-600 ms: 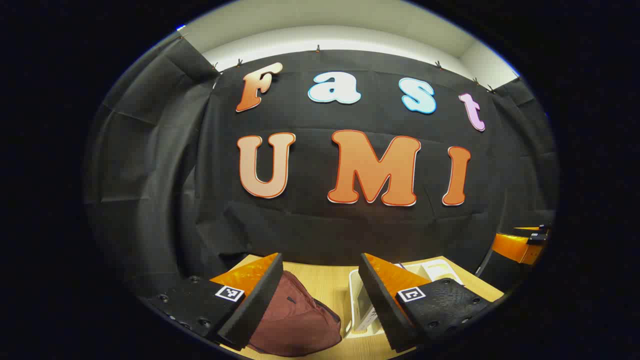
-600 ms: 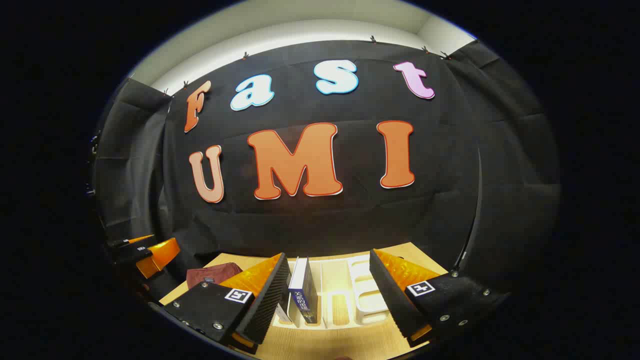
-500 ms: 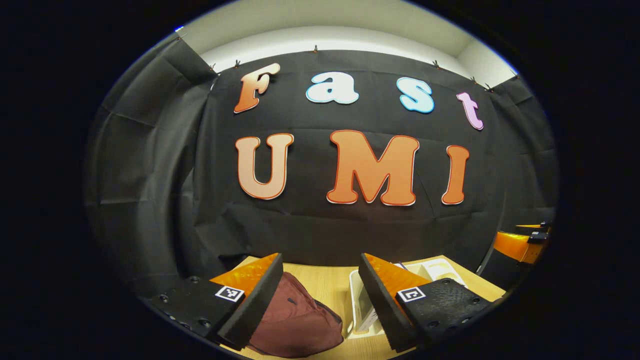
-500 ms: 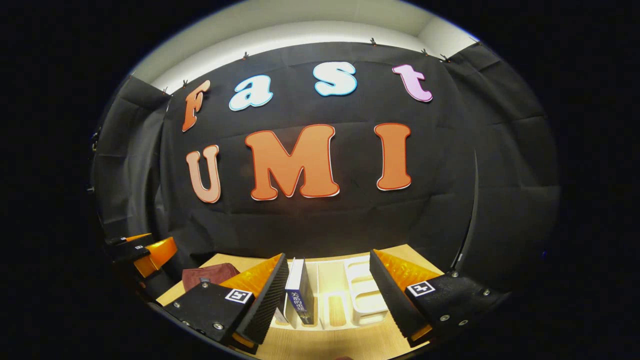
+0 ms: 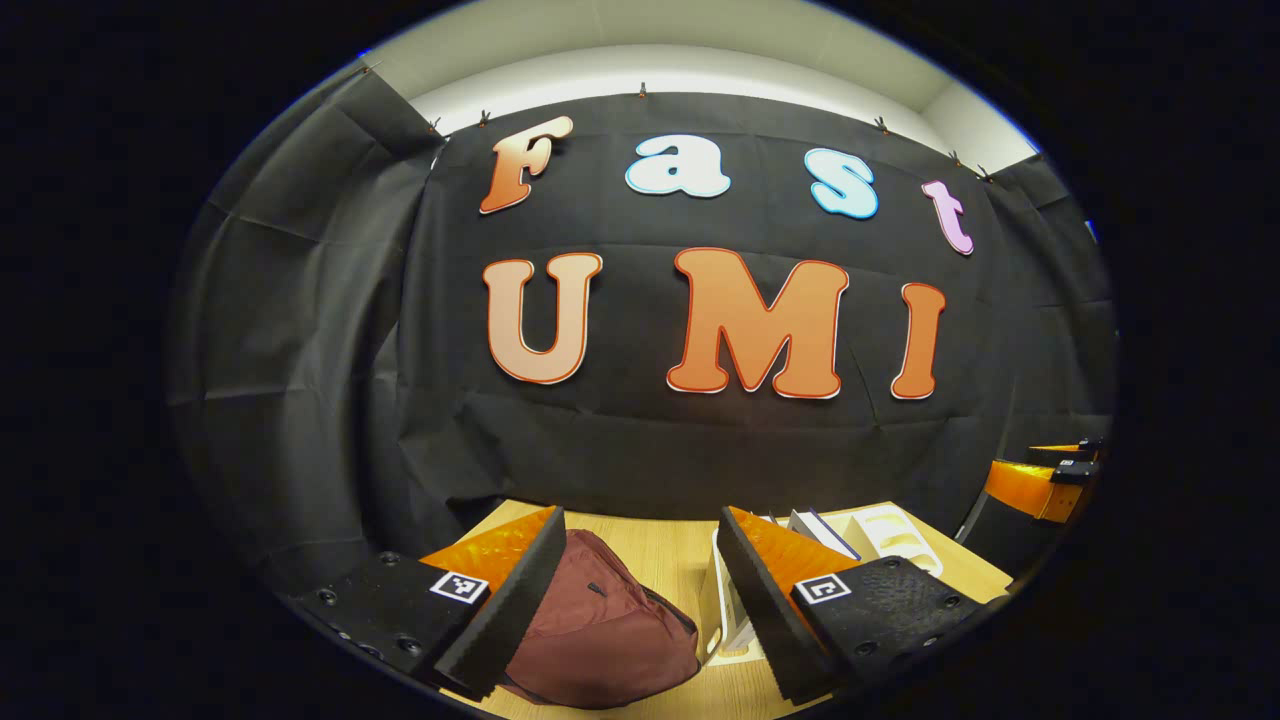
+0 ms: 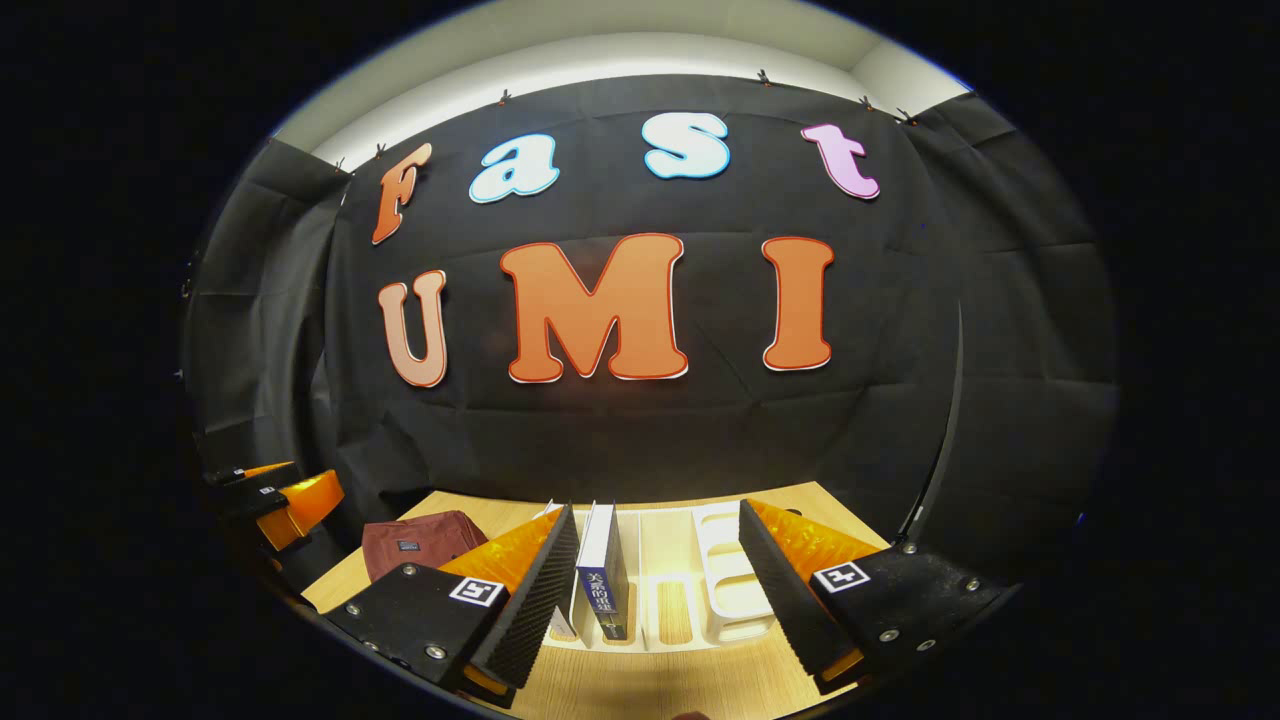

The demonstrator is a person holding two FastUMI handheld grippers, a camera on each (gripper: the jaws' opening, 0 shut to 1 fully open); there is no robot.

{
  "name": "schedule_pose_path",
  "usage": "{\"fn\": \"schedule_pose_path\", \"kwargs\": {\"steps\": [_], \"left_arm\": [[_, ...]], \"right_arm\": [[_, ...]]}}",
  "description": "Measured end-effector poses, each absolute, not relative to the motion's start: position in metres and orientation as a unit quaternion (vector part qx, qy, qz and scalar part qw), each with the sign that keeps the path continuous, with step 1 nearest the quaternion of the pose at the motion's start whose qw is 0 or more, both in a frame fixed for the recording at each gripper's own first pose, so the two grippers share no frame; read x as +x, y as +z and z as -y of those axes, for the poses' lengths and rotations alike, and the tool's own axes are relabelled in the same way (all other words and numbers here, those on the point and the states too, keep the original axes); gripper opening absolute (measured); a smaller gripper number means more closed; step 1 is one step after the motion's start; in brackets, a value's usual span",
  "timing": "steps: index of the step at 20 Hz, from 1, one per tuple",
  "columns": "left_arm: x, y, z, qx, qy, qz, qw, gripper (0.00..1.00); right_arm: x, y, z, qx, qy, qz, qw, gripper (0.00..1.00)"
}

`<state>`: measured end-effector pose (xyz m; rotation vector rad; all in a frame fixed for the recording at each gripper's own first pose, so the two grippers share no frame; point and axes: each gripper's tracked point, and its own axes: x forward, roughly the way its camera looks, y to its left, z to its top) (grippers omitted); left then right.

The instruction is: Open the schoolbag, grab two books from the bookshelf and put them into the schoolbag.

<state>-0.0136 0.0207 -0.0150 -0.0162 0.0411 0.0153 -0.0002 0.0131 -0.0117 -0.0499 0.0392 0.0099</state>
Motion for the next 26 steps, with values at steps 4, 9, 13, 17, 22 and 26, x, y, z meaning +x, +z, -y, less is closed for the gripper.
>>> {"fn": "schedule_pose_path", "kwargs": {"steps": [4,9,13,17,22,26], "left_arm": [[-0.018,-0.016,-0.021,-0.002,0.008,-0.022,1.000,0.95],[-0.020,-0.013,-0.024,-0.006,0.012,-0.019,1.000,0.95],[-0.020,-0.018,-0.027,-0.015,0.015,-0.025,0.999,0.95],[-0.021,-0.018,-0.030,-0.013,0.018,-0.026,0.999,0.95],[-0.022,-0.017,-0.029,-0.009,0.017,-0.022,1.000,0.95],[-0.024,-0.020,-0.031,-0.012,0.018,-0.026,0.999,0.95]], "right_arm": [[-0.001,-0.011,-0.017,-0.025,0.010,-0.018,0.999,0.96],[-0.002,-0.008,-0.015,-0.027,0.010,-0.017,0.999,0.96],[-0.003,-0.010,-0.012,-0.030,0.005,-0.017,0.999,0.97],[-0.004,-0.011,-0.010,-0.027,0.003,-0.020,0.999,0.96],[-0.006,-0.011,-0.008,-0.028,0.001,-0.021,0.999,0.97],[-0.006,-0.012,-0.007,-0.029,-0.002,-0.022,0.999,0.97]]}}
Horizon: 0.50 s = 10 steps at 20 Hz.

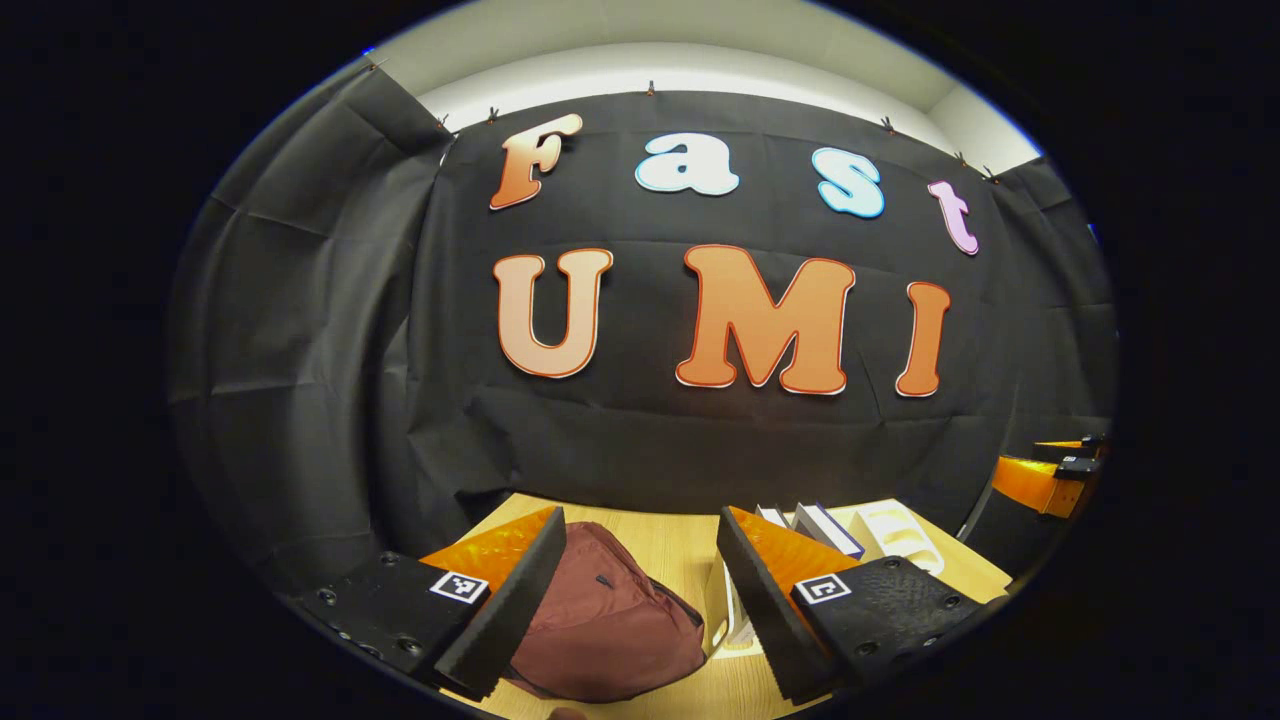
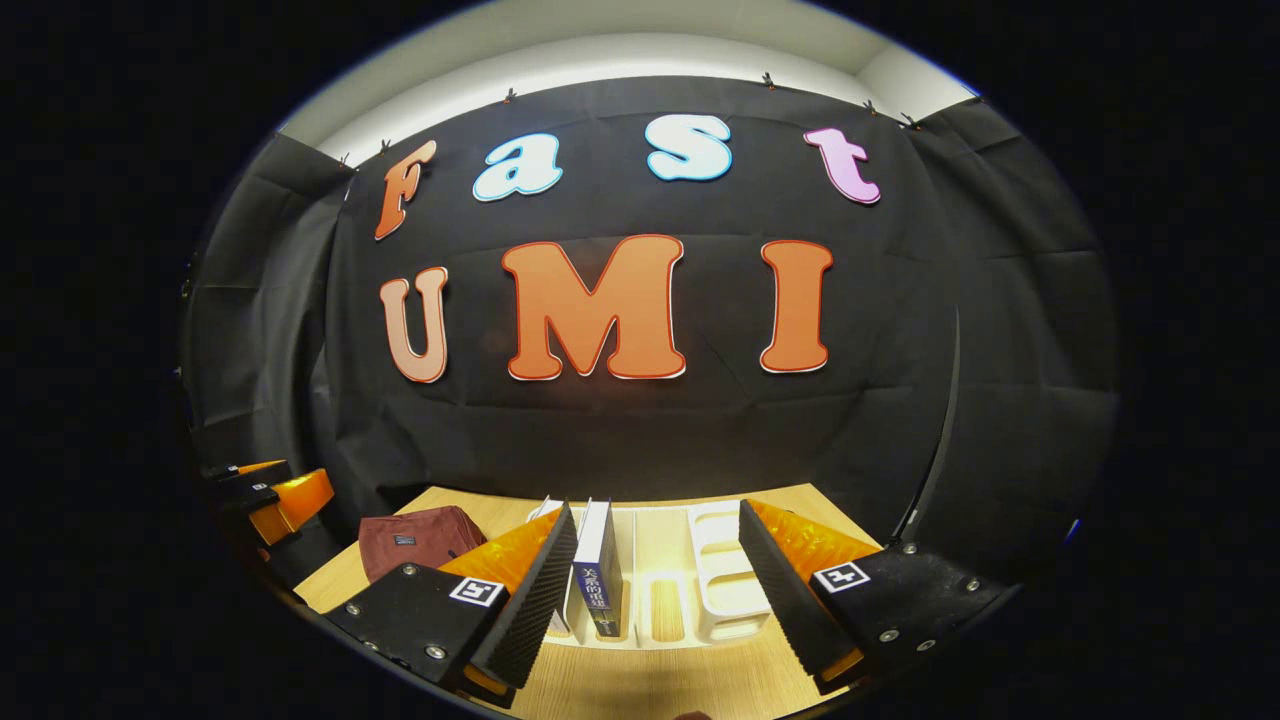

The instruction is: Open the schoolbag, grab two books from the bookshelf and put them into the schoolbag.

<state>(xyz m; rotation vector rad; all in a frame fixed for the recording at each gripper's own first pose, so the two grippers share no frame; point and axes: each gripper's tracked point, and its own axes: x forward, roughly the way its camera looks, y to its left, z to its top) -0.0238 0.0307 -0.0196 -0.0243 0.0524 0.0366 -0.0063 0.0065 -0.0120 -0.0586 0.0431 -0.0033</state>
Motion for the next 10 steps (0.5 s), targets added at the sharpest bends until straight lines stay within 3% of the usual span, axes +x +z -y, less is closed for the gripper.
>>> {"fn": "schedule_pose_path", "kwargs": {"steps": [10], "left_arm": [[-0.0199,-0.0266,-0.0331,0.013,0.017,-0.030,0.999,0.95]], "right_arm": [[-0.0003,-0.0189,-0.0031,-0.024,-0.010,-0.032,0.999,0.97]]}}
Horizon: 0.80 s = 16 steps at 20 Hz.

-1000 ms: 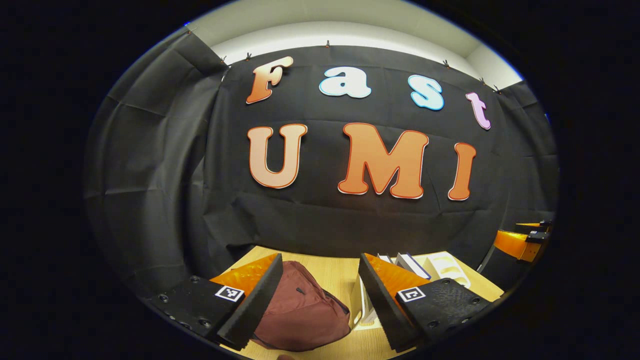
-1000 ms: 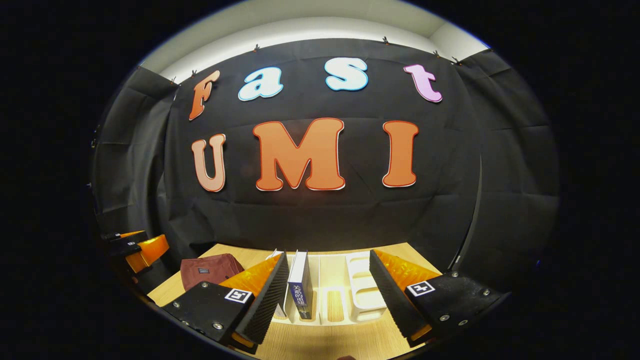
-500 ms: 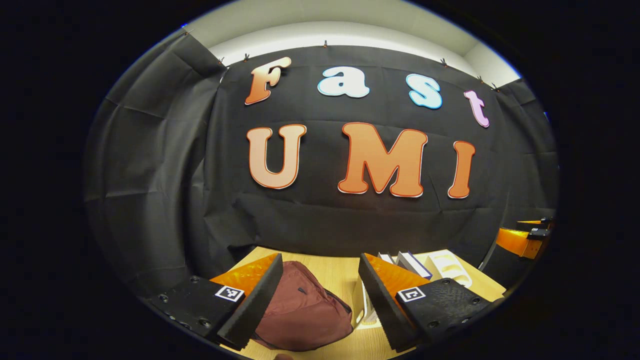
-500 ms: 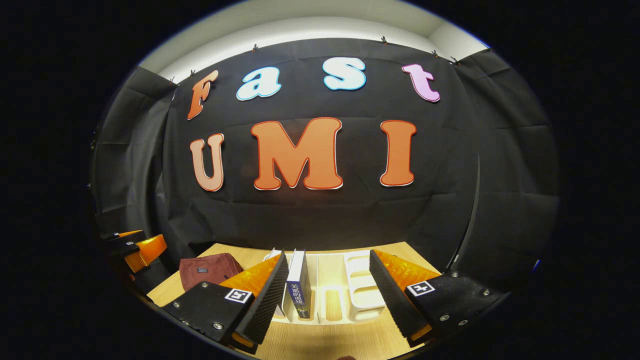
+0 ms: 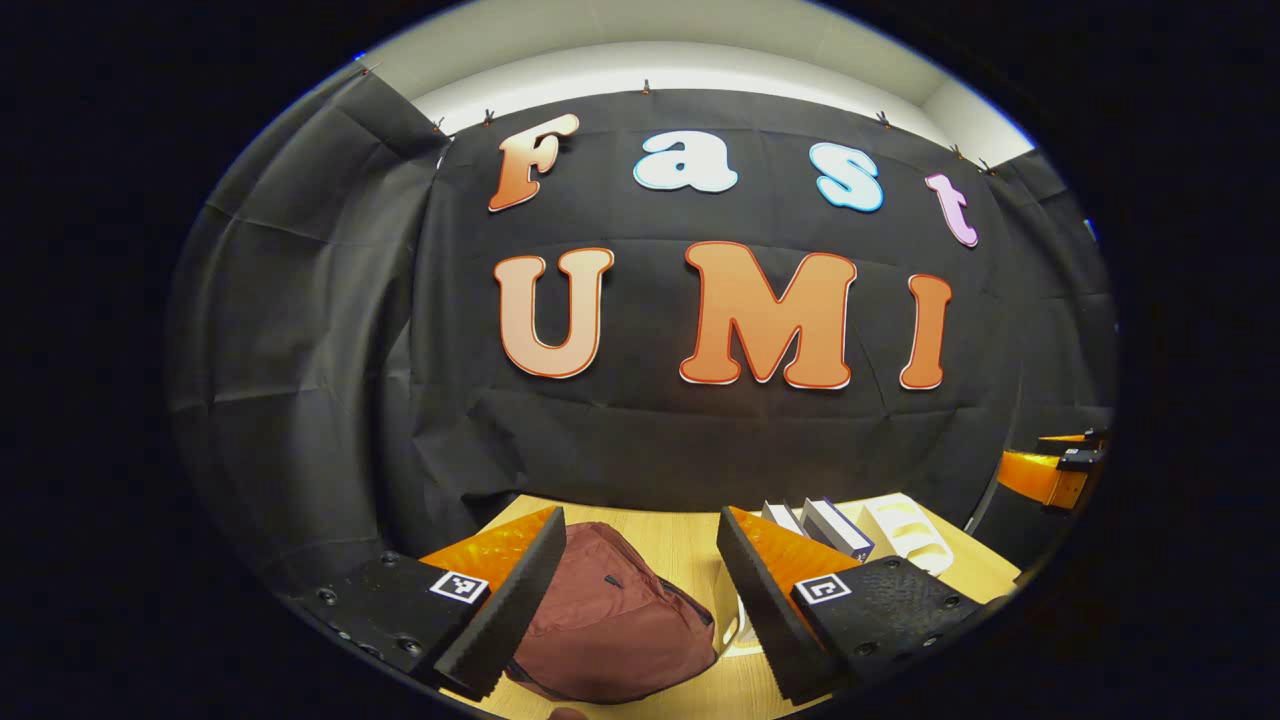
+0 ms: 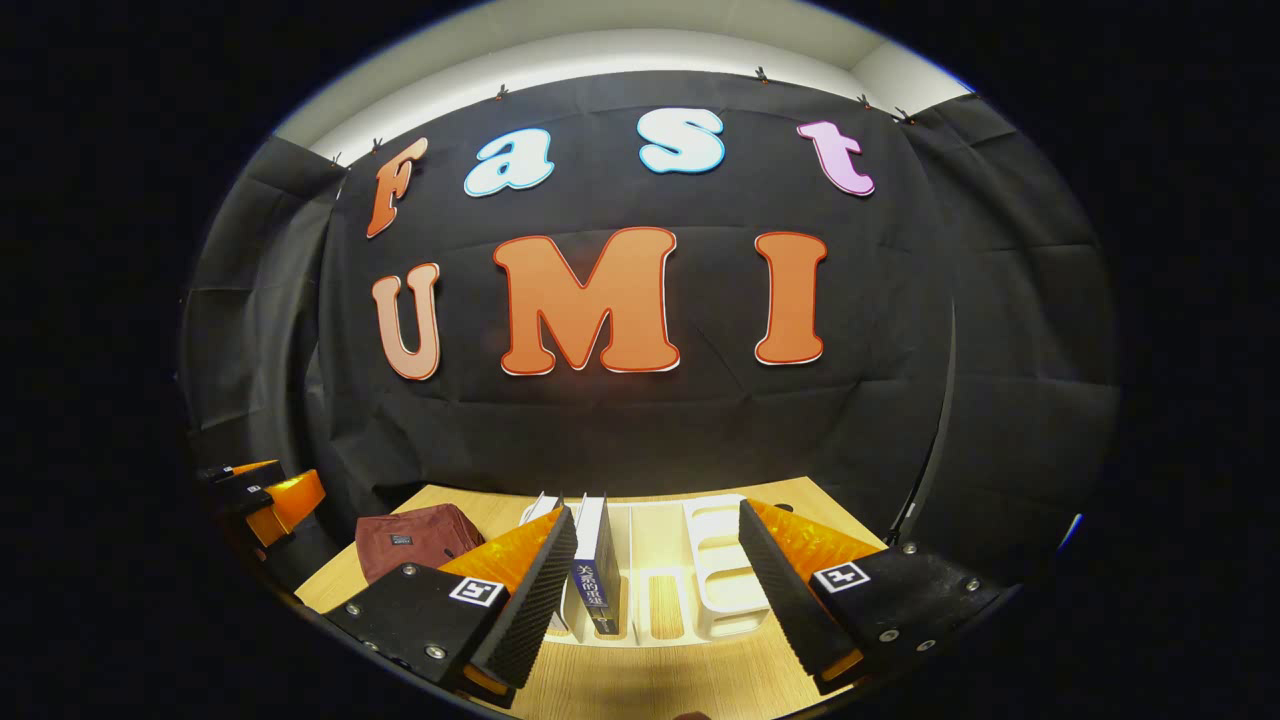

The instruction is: Open the schoolbag, grab two books from the bookshelf and put them into the schoolbag.

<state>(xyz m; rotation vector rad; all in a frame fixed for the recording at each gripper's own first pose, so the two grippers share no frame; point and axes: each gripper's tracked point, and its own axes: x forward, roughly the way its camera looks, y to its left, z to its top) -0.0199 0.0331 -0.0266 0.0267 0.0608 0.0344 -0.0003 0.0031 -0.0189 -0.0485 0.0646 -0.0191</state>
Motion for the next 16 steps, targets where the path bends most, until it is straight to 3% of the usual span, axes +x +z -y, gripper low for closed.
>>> {"fn": "schedule_pose_path", "kwargs": {"steps": [7,16], "left_arm": [[-0.012,-0.068,-0.024,0.100,-0.009,-0.071,0.992,0.95],[-0.017,-0.193,-0.004,0.226,-0.073,-0.183,0.954,0.96]], "right_arm": [[0.004,-0.036,0.006,-0.030,-0.019,-0.056,0.998,0.97],[0.006,-0.056,0.037,-0.038,-0.051,-0.086,0.994,0.97]]}}
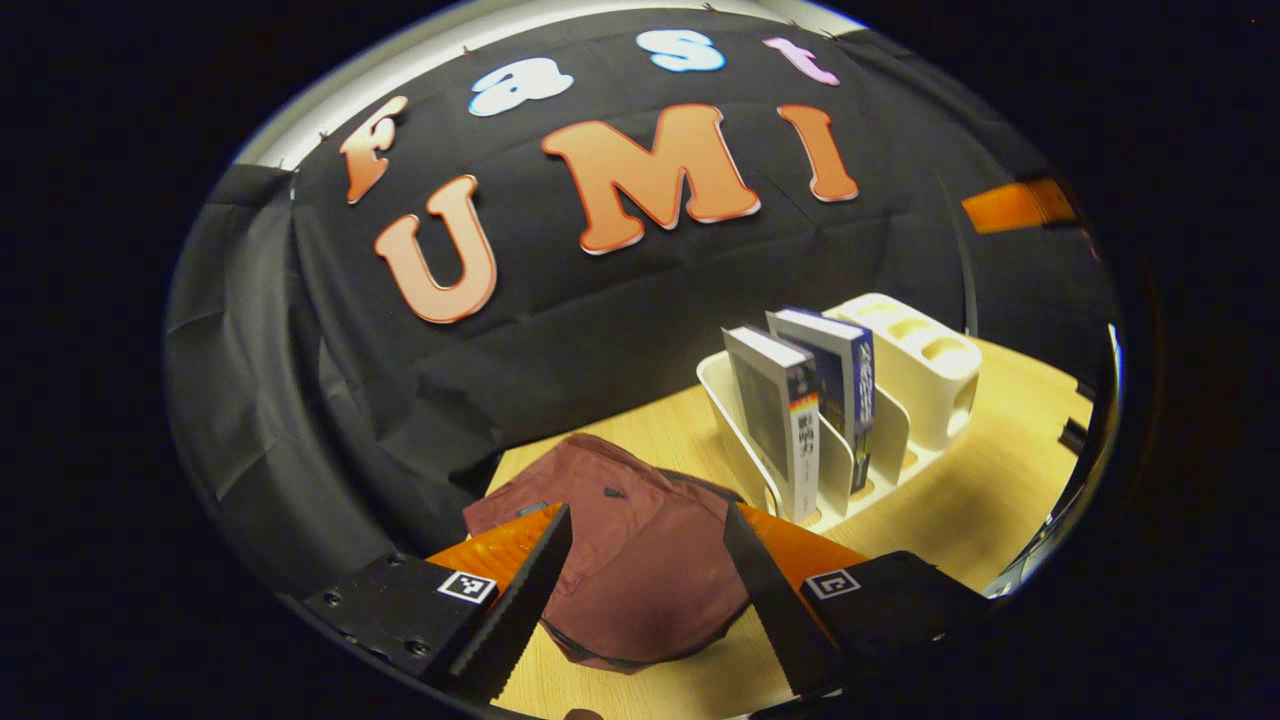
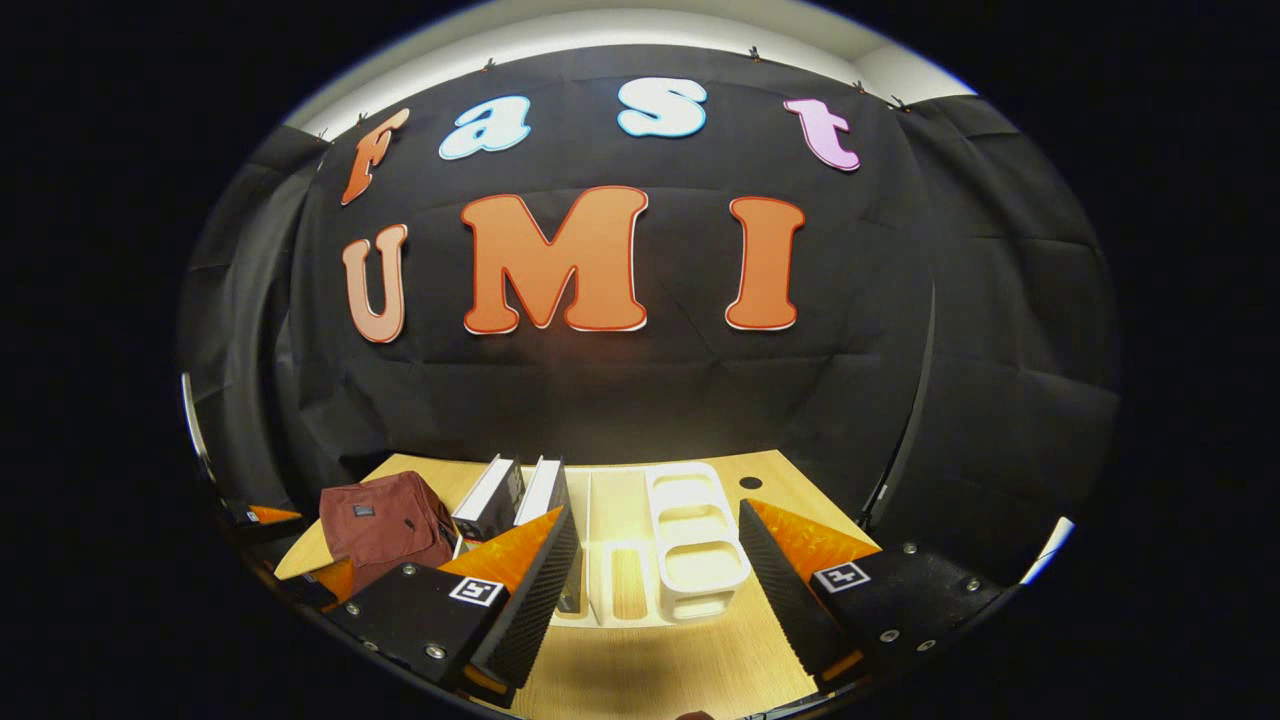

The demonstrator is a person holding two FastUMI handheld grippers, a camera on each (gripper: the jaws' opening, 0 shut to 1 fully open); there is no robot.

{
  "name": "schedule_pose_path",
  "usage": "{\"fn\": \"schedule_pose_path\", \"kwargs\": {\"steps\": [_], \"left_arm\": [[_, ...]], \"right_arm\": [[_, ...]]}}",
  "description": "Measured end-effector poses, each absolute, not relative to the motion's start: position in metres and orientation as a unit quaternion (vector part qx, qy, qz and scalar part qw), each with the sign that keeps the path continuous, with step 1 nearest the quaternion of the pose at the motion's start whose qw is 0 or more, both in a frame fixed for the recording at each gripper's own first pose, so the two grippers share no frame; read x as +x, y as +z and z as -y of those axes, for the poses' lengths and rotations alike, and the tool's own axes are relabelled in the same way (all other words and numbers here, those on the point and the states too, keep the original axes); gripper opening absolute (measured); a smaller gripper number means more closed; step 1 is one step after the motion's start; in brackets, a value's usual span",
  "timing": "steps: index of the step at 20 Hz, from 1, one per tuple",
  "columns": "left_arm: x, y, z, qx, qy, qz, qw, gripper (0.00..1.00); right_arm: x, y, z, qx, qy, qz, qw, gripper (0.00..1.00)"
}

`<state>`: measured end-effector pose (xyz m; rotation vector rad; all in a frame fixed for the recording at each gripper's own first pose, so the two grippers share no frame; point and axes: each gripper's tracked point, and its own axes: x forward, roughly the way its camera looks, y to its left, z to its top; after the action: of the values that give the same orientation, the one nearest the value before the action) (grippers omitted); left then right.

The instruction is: Open the schoolbag, grab two books from the bookshelf and put them into the schoolbag.

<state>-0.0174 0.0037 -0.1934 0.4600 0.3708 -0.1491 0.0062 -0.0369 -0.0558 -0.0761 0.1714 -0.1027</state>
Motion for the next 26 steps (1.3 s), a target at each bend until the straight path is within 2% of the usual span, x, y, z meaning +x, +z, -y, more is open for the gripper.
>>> {"fn": "schedule_pose_path", "kwargs": {"steps": [4,5,6,14,17,22,23,25,26], "left_arm": [[-0.029,-0.260,0.009,0.258,-0.108,-0.251,0.927,0.96],[-0.031,-0.275,0.006,0.273,-0.111,-0.267,0.918,0.89],[-0.029,-0.289,0.007,0.287,-0.115,-0.278,0.910,0.98],[-0.023,-0.363,-0.008,0.356,-0.123,-0.327,0.867,0.98],[-0.023,-0.374,-0.012,0.383,-0.117,-0.326,0.857,0.98],[-0.016,-0.378,-0.014,0.364,-0.123,-0.351,0.854,0.98],[-0.014,-0.378,-0.012,0.360,-0.127,-0.350,0.855,0.91],[-0.018,-0.377,-0.008,0.354,-0.138,-0.355,0.854,0.55],[-0.019,-0.378,-0.006,0.350,-0.143,-0.357,0.854,0.49]], "right_arm": [[0.006,-0.067,0.046,-0.040,-0.057,-0.104,0.992,0.97],[0.006,-0.069,0.048,-0.042,-0.058,-0.106,0.992,0.96],[0.006,-0.070,0.051,-0.044,-0.060,-0.108,0.991,0.97],[0.007,-0.094,0.061,-0.026,-0.057,-0.152,0.986,0.96],[0.011,-0.096,0.062,-0.031,-0.053,-0.155,0.986,0.97],[0.016,-0.102,0.063,-0.020,-0.056,-0.166,0.984,0.97],[0.017,-0.103,0.063,-0.021,-0.056,-0.167,0.984,0.97],[0.017,-0.103,0.062,-0.025,-0.057,-0.170,0.984,0.97],[0.019,-0.099,0.060,-0.026,-0.054,-0.163,0.985,0.97]]}}
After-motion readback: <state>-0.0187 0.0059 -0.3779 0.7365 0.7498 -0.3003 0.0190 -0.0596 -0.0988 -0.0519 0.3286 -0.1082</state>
